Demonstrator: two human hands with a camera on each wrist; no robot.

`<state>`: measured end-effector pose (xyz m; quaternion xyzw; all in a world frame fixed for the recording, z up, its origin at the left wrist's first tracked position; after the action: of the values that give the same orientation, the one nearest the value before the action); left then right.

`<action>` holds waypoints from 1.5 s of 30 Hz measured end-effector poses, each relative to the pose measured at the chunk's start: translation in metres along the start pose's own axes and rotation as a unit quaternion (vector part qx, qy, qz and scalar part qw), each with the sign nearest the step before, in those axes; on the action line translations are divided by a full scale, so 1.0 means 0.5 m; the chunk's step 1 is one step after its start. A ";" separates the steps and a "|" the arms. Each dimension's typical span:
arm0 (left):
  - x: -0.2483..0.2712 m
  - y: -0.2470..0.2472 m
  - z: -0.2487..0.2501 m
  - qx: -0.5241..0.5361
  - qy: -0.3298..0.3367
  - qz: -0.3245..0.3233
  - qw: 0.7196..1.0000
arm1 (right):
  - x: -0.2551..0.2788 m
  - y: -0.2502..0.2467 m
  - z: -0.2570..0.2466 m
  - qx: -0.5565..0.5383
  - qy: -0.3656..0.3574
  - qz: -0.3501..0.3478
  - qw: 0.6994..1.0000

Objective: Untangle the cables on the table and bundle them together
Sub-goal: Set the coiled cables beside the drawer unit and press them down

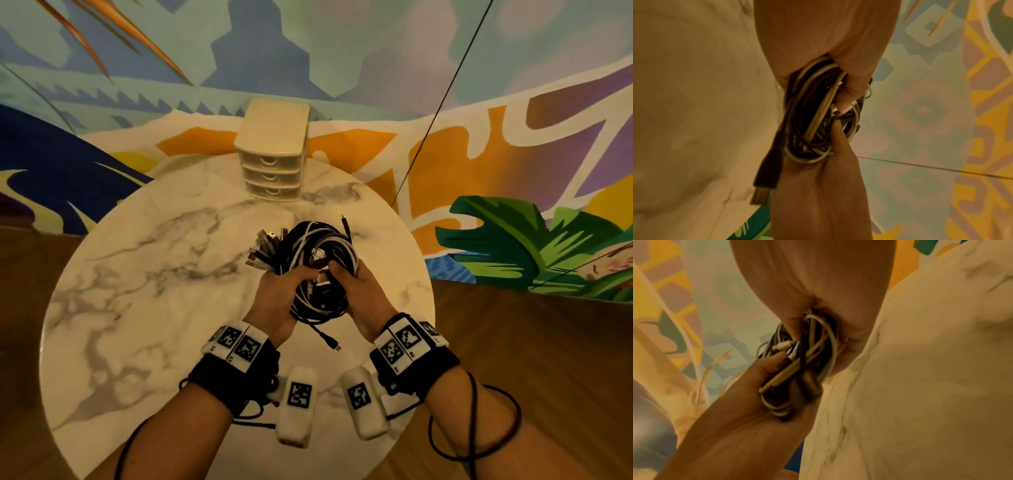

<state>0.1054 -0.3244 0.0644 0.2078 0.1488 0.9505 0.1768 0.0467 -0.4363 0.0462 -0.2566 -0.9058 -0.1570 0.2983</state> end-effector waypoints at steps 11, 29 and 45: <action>-0.058 -0.017 -0.013 0.045 -0.013 0.029 0.999 | -0.106 0.034 -0.029 0.117 -0.020 -0.012 0.993; -0.224 -0.245 0.060 0.086 -0.016 0.108 0.990 | -0.249 0.238 -0.073 0.207 -0.005 -0.039 0.977; -0.360 -0.358 0.137 0.166 0.034 0.177 0.969 | -0.572 0.265 -0.093 0.605 -0.043 0.118 0.786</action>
<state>0.3383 -0.2217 -0.0014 0.2253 0.2714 0.9350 -0.0366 0.3393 -0.4544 -0.0782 -0.1349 -0.7895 0.4712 0.3694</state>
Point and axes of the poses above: each hand's wrist, its own x-axis away from the middle knuckle, its own y-axis out of the palm, z = x × y, the point moved 5 cm from there along -x, towards the middle knuckle, and after that the axes turned 14 degrees about y, right-handed, at the moved point
